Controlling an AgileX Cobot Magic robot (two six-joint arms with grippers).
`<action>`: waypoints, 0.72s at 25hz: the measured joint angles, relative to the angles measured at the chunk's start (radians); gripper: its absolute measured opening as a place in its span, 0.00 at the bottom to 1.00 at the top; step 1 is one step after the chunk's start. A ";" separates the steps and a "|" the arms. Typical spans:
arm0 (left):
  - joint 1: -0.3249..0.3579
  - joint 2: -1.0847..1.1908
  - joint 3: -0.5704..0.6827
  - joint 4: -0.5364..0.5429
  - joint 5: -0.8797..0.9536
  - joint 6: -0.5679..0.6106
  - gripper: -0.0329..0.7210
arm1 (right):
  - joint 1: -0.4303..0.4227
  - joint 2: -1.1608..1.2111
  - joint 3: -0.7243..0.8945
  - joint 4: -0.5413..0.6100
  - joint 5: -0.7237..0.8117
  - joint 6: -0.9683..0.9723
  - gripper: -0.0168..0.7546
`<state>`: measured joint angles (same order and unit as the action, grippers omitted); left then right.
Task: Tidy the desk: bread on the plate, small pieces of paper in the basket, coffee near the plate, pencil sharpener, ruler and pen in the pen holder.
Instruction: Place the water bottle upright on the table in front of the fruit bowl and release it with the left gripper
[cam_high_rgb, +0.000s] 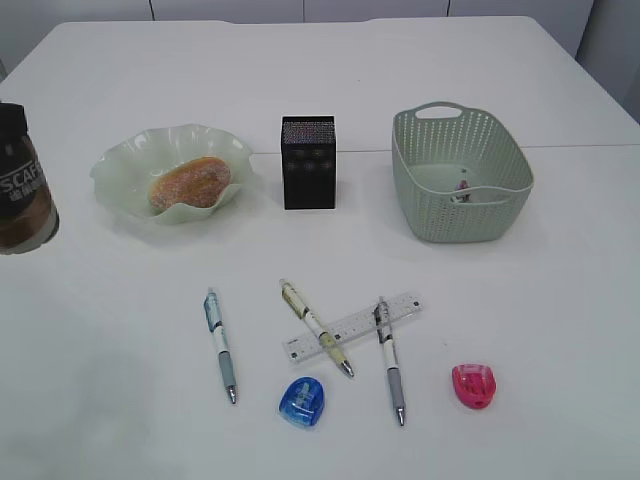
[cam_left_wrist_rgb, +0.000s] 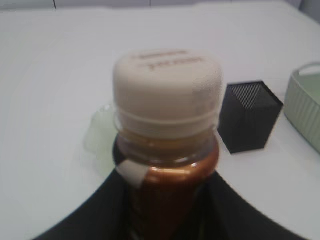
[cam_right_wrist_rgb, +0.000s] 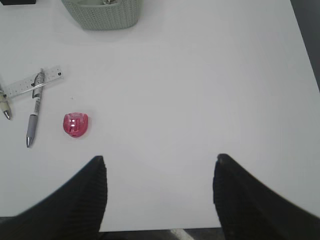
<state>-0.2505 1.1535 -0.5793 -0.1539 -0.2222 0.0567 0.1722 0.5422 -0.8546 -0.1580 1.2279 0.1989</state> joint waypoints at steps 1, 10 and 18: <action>0.000 0.003 0.042 -0.003 -0.113 0.000 0.36 | 0.000 0.000 0.000 0.000 0.000 0.000 0.69; 0.000 0.309 0.137 -0.032 -0.674 0.000 0.36 | 0.000 0.000 0.000 0.000 -0.011 0.000 0.69; 0.000 0.692 0.082 -0.024 -0.862 -0.009 0.36 | 0.000 0.000 0.000 -0.022 -0.011 0.000 0.69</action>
<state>-0.2505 1.8458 -0.4976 -0.1780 -1.0838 0.0479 0.1722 0.5422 -0.8546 -0.1798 1.2169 0.1989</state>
